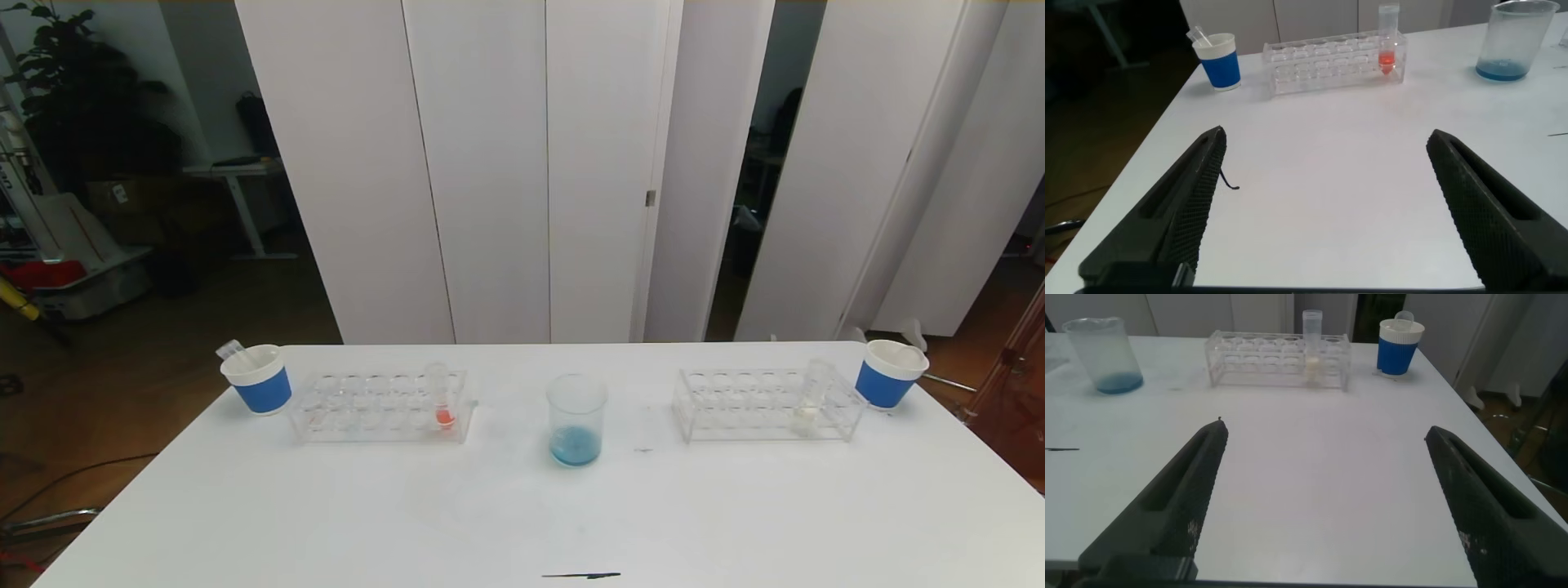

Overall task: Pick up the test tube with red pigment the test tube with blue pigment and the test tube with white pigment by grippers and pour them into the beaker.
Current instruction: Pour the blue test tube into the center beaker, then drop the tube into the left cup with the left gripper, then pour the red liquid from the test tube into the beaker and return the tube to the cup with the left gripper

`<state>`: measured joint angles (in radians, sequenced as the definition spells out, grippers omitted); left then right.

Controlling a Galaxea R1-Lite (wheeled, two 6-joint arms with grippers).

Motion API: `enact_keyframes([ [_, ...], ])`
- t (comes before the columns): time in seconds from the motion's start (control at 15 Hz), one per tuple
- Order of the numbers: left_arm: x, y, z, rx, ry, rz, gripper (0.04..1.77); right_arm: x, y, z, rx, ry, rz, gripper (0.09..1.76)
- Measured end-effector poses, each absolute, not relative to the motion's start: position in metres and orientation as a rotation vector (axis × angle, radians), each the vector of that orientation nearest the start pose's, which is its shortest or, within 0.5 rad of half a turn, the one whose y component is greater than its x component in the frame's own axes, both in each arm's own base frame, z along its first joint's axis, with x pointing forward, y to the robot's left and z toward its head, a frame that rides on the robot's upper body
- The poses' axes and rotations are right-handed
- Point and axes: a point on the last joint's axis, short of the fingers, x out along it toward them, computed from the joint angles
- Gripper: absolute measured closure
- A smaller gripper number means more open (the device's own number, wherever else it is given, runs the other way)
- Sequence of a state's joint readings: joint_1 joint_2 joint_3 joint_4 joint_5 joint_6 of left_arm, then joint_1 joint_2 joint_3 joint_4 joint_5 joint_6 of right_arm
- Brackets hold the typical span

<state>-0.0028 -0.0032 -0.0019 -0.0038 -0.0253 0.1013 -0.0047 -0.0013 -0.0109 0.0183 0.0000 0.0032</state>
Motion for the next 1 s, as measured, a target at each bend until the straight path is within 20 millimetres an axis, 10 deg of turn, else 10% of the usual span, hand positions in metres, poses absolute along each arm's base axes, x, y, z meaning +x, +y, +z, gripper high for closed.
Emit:
enact_keyframes([
  [1.0,-0.023,-0.0003,0.0751,0.103,-0.001,-0.02,0.06,-0.0237,0.0001,0.0766,0.003,0.006,-0.005,0.12],
])
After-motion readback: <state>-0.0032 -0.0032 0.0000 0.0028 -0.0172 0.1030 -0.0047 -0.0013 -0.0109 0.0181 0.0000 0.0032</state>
